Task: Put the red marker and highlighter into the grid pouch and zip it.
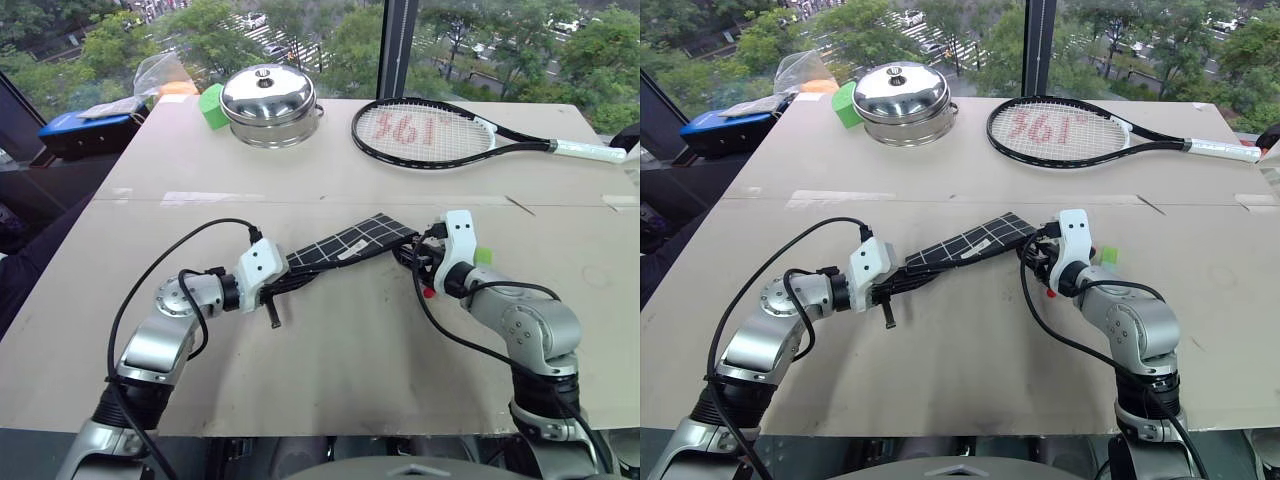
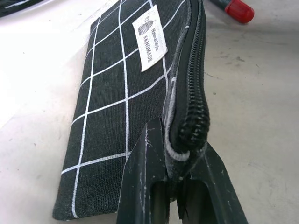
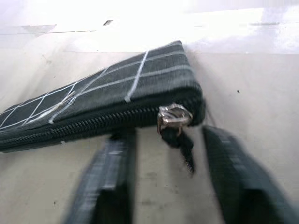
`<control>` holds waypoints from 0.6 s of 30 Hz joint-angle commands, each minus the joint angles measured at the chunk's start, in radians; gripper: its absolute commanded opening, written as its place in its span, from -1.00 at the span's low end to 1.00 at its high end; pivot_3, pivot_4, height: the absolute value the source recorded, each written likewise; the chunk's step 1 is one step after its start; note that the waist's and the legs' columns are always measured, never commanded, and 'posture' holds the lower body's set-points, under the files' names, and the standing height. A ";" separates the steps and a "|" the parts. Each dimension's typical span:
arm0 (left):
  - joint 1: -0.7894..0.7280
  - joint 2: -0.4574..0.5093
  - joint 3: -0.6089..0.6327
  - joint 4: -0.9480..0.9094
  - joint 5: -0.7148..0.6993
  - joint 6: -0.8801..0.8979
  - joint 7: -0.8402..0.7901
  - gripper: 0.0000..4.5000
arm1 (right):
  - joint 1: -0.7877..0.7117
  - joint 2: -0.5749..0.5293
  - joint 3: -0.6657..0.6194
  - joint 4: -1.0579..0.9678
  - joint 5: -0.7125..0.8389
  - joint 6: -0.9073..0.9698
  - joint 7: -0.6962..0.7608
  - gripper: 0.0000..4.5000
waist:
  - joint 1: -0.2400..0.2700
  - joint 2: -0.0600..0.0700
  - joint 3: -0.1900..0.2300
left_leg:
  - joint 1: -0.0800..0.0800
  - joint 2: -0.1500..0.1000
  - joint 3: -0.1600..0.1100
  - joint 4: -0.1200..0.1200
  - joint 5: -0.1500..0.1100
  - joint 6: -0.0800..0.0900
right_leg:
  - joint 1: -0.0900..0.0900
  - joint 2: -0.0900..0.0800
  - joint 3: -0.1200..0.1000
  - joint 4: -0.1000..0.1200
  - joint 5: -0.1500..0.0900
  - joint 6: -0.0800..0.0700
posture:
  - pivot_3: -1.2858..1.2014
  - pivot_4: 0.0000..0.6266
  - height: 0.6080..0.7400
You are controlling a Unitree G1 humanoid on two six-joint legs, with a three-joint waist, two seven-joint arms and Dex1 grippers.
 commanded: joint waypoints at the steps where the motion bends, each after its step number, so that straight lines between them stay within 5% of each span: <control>1: 0.003 0.012 0.017 -0.057 -0.019 0.007 -0.003 -1.00 | -0.003 -0.033 0.029 -0.024 -0.018 -0.054 0.031 -0.82 | 0.000 0.000 0.000 | 0.000 0.000 0.000 0.000 0.000 0.000 | 0.000 0.000 0.000 0.000 0.000 0.000 | 0.03 -0.52 1.00; 2: 0.003 0.011 0.017 -0.060 -0.019 0.009 -0.002 -1.00 | 0.000 -0.043 0.038 -0.025 -0.023 -0.063 0.036 -0.99 | 0.000 0.000 0.000 | 0.000 0.000 0.000 0.000 0.000 0.000 | 0.000 0.000 0.000 0.000 0.000 0.000 | 0.03 -0.52 1.00; 18: -0.017 -0.019 0.004 -0.073 0.005 0.039 0.071 -1.00 | 0.027 -0.177 0.085 -0.136 0.027 0.007 0.144 -0.99 | 0.002 0.000 0.000 | 0.000 0.000 0.000 0.000 0.000 0.000 | 0.000 0.000 0.000 0.000 0.000 -0.001 | 0.03 -0.52 1.00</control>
